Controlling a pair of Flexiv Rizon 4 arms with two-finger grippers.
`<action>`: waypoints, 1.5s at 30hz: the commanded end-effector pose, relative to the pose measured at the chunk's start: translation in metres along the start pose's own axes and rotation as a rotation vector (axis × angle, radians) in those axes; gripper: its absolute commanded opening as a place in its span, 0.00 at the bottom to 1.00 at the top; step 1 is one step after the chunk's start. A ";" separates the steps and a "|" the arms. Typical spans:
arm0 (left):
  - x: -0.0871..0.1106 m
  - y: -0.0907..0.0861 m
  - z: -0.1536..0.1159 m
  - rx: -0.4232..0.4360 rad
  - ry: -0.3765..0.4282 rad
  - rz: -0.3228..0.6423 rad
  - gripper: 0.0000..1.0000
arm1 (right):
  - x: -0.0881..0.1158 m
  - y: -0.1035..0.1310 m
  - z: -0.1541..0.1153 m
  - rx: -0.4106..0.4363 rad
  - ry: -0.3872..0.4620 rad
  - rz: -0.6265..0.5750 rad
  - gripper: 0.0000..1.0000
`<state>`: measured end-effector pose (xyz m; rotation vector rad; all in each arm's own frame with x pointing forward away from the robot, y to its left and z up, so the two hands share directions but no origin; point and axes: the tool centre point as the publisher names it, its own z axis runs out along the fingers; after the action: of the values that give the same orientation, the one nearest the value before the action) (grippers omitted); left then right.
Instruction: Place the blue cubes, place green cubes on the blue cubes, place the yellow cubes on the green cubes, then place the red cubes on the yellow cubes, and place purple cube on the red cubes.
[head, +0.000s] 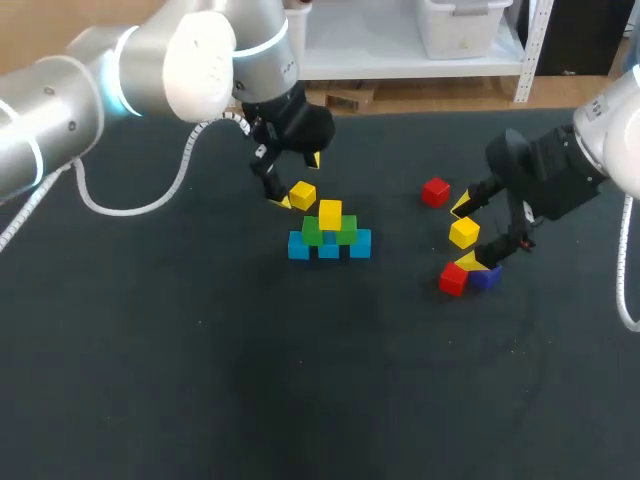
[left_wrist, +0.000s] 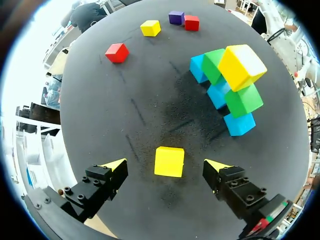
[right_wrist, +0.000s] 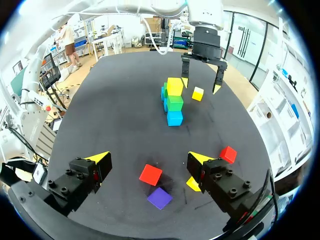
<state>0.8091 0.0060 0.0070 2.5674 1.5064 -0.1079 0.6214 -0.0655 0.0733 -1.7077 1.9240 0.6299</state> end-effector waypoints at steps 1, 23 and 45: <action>0.002 0.006 0.004 0.029 -0.002 0.001 1.00 | 0.001 -0.001 0.001 -0.001 -0.003 -0.001 1.00; 0.001 0.002 0.012 0.064 0.030 0.007 0.10 | 0.001 -0.001 0.001 -0.001 -0.003 -0.001 1.00; 0.011 -0.051 -0.049 0.005 0.055 -0.152 0.00 | 0.001 -0.001 0.001 -0.001 -0.003 -0.001 1.00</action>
<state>0.7932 0.0367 0.0401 2.5191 1.7445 -0.1204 0.6214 -0.0655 0.0733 -1.7077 1.9240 0.6300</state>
